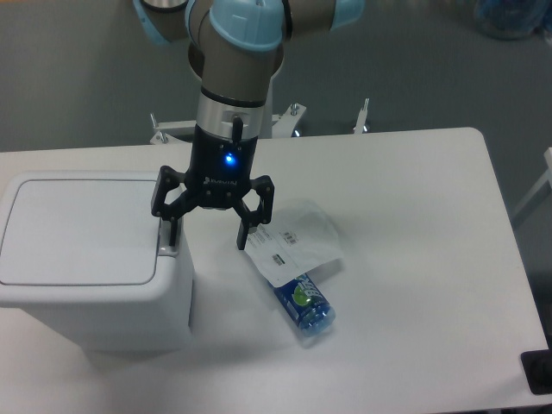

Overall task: Open the trash can
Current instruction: 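Press down on the lid edge to flip the lid open, then raise the gripper up away from the opened trash can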

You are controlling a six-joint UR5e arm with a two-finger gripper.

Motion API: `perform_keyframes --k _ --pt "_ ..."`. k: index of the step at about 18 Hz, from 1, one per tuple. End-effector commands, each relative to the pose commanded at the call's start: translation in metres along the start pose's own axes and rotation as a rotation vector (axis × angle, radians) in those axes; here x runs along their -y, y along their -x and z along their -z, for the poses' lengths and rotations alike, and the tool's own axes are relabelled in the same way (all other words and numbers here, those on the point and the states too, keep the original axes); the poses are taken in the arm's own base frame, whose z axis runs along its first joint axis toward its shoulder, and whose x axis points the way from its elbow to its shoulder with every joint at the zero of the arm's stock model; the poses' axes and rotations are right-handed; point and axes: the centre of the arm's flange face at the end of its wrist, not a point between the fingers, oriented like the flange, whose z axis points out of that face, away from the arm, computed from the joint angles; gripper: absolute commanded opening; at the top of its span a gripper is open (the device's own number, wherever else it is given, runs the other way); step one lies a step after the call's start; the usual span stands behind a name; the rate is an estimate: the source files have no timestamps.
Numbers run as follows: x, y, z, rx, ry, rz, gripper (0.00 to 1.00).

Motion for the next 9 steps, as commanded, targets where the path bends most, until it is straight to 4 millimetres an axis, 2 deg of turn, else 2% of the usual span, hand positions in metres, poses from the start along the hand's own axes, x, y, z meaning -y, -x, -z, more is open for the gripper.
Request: perform_keyframes --k 9 --pt "0.0023 0.0005 0.0015 0.001 -0.005 -0.001 1.0"
